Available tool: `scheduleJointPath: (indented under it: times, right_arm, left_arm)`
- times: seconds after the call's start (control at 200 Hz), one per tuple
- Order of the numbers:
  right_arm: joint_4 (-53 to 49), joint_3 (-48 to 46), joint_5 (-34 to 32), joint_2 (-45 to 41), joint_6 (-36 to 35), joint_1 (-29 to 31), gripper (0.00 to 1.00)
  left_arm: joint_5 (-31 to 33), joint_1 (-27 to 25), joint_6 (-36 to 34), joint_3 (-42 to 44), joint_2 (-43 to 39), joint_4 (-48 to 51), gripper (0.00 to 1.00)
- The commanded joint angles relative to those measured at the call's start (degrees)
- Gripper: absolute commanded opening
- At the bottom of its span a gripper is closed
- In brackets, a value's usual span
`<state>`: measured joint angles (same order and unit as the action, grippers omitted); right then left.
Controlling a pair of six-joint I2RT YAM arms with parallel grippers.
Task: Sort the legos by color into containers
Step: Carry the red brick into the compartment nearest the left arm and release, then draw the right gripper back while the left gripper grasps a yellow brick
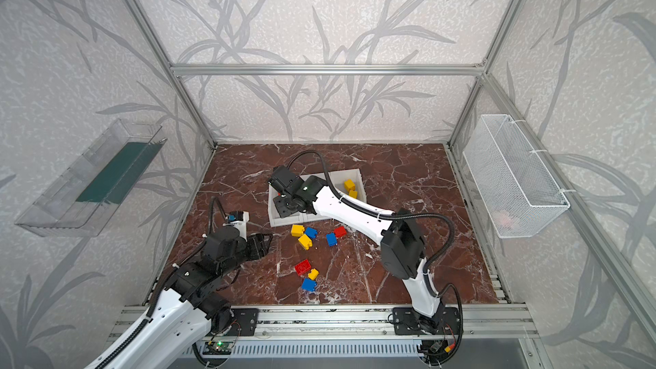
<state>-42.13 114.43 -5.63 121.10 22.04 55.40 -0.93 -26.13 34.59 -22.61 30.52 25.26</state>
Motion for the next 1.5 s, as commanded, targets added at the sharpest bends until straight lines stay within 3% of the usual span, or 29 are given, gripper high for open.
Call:
scheduleJointPath:
  times: [0.0,0.145,0.29,0.425,0.63,0.825,1.01,1.335,1.495]
  right_arm:
    - [-7.83,8.86,2.54,6.89,-2.67,-1.22,0.26]
    - [-11.81,18.79,3.14,13.49,-2.81,-1.86,0.32]
    - [-14.92,25.24,3.61,16.79,-2.61,-2.57,0.5]
    - [-15.12,25.71,3.52,16.12,-2.96,-2.66,0.59]
    - [-14.57,22.18,3.78,12.89,-2.82,-2.69,0.61]
    - [-9.74,11.88,2.92,5.45,-2.25,-2.8,0.61]
    - [-3.38,-3.56,2.03,-4.64,-0.69,-3.1,0.62]
    - [4.4,-34.3,0.24,-25.45,6.26,-7.32,0.62]
    - [6.53,-47.34,-3.77,-34.05,10.95,-8.79,0.63]
  left_arm:
    - [1.68,0.18,2.49,1.36,-1.92,1.38,0.68]
    - [1.81,0.15,2.78,1.87,-2.24,1.29,0.68]
    - [1.2,0.17,2.61,1.87,-1.13,0.69,0.68]
    - [1.37,0.17,2.58,1.79,-0.97,0.68,0.68]
    - [1.06,0.16,2.68,1.9,-0.75,0.37,0.68]
    - [-0.01,0.16,2.51,1.95,-0.13,-0.4,0.68]
    - [-2.34,0.2,2.08,1.96,2.1,-2.08,0.68]
    - [-7.72,-0.59,-0.77,-0.37,13.04,-8.19,0.68]
    - [-10.01,-2.12,-2.52,-1.78,20.46,-12.7,0.68]
